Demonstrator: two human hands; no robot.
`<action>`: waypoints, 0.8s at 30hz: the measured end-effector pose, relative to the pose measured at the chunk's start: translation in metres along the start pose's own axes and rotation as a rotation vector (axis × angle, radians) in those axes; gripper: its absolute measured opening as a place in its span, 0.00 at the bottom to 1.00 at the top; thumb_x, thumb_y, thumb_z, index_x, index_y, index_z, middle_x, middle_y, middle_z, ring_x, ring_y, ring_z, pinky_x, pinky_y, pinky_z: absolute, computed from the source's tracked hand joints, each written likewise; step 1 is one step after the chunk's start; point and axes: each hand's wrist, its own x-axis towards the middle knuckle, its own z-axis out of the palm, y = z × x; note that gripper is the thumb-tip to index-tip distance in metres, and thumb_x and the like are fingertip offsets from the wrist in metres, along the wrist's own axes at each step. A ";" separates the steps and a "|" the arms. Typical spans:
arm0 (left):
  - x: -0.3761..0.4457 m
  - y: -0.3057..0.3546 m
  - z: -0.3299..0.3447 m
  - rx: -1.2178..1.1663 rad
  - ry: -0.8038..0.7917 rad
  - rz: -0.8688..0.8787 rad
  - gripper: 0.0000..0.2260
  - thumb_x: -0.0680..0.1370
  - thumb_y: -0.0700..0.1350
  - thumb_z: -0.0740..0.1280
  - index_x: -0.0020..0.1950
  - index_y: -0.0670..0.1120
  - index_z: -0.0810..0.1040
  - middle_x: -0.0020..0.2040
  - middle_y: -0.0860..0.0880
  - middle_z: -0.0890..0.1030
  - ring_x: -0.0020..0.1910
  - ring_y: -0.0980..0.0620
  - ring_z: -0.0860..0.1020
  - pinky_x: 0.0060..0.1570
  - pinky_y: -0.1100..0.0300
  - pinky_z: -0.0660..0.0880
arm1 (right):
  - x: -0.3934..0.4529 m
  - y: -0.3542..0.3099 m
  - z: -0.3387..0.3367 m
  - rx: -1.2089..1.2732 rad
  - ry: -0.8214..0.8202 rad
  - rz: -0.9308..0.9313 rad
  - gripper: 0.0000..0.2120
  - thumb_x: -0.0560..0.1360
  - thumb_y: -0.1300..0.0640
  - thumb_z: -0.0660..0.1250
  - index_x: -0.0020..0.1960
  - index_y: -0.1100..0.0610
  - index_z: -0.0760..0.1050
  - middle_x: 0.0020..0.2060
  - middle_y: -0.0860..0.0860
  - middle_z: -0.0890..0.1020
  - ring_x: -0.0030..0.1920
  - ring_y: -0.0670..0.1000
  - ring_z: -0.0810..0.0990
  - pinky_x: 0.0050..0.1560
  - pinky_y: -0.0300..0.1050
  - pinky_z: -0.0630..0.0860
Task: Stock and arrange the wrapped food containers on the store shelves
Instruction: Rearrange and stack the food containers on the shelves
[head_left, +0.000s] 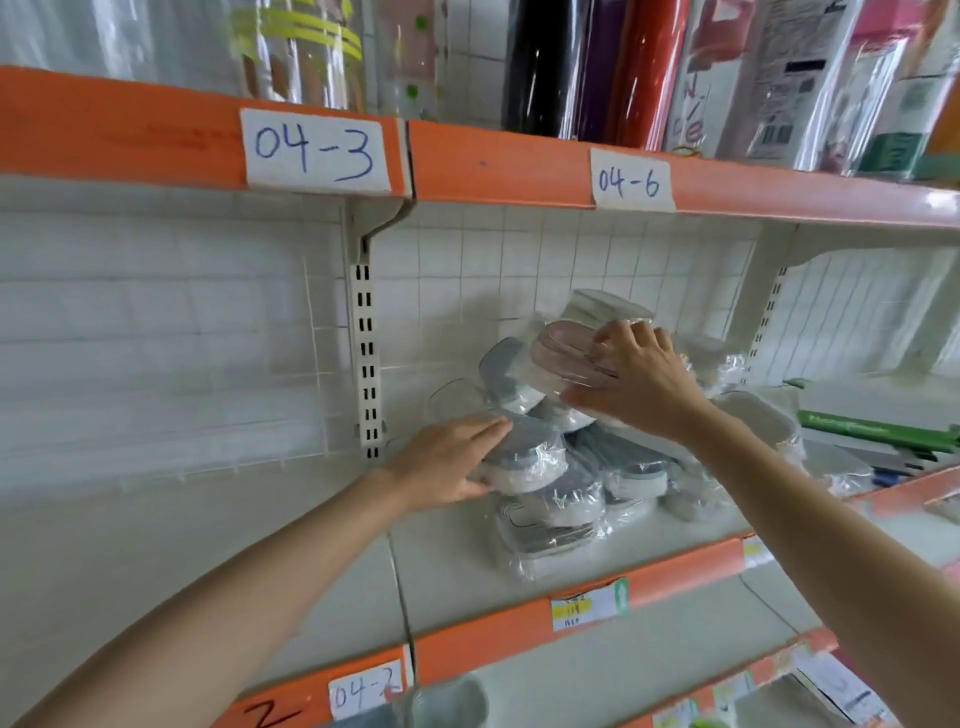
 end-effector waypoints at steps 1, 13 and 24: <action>-0.014 -0.006 -0.004 -0.002 0.010 -0.022 0.34 0.76 0.52 0.68 0.76 0.41 0.57 0.76 0.46 0.61 0.73 0.51 0.62 0.71 0.59 0.61 | 0.006 -0.011 0.006 0.016 -0.010 -0.020 0.41 0.63 0.33 0.70 0.67 0.54 0.63 0.63 0.55 0.67 0.64 0.56 0.63 0.63 0.54 0.66; -0.241 -0.075 -0.019 0.186 -0.314 -0.743 0.20 0.75 0.45 0.64 0.67 0.43 0.68 0.68 0.46 0.71 0.64 0.47 0.71 0.59 0.58 0.70 | 0.006 -0.161 0.130 0.109 -0.356 -0.491 0.39 0.63 0.32 0.70 0.68 0.47 0.63 0.62 0.48 0.68 0.66 0.53 0.63 0.64 0.49 0.62; -0.275 -0.077 -0.022 -0.002 -0.312 -0.878 0.39 0.69 0.56 0.74 0.74 0.43 0.62 0.73 0.47 0.59 0.71 0.47 0.60 0.69 0.55 0.62 | -0.037 -0.194 0.191 0.010 -0.576 -0.814 0.48 0.69 0.35 0.65 0.77 0.56 0.47 0.74 0.51 0.54 0.73 0.53 0.54 0.72 0.47 0.50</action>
